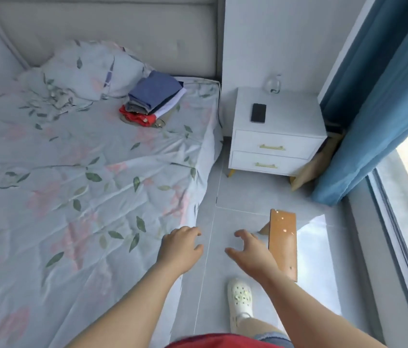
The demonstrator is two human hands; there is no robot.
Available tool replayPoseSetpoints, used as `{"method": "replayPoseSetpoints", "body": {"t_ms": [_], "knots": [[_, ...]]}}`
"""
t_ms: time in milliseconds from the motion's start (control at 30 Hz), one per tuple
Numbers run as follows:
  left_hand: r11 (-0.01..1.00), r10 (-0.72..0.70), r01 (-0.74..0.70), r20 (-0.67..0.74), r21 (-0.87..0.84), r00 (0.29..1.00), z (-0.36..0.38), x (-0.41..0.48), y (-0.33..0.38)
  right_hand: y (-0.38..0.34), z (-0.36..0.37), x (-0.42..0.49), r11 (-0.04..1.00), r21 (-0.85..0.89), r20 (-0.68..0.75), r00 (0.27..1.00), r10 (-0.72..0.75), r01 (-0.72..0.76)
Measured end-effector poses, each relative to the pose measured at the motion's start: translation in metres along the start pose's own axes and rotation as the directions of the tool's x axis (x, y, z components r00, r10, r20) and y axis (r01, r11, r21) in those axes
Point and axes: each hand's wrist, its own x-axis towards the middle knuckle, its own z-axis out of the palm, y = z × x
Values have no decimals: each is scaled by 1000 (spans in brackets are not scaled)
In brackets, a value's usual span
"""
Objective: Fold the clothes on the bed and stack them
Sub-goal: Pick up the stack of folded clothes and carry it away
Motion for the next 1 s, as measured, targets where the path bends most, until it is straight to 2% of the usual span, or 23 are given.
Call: {"method": "replayPoseSetpoints", "body": {"t_ms": [233, 433, 633, 867, 1000], "knots": [[982, -159, 149, -78, -119, 984, -65, 122, 5, -55, -73, 140, 994, -60, 87, 992, -90, 96], [951, -271, 254, -83, -176, 959, -115, 238, -34, -123, -99, 268, 981, -123, 162, 978, -132, 153], [916, -336, 314, -49, -251, 940, -186, 345, -84, -209, -134, 383, 980, -101, 189, 971, -149, 170], [805, -476, 424, -25, -415, 879, -237, 448, -131, -280, -148, 504, 966, -139, 269, 947, -174, 217], [703, -563, 431, -72, -565, 824, -260, 515, -153, -320, -151, 592, 948, -180, 334, 923, -193, 263]]}}
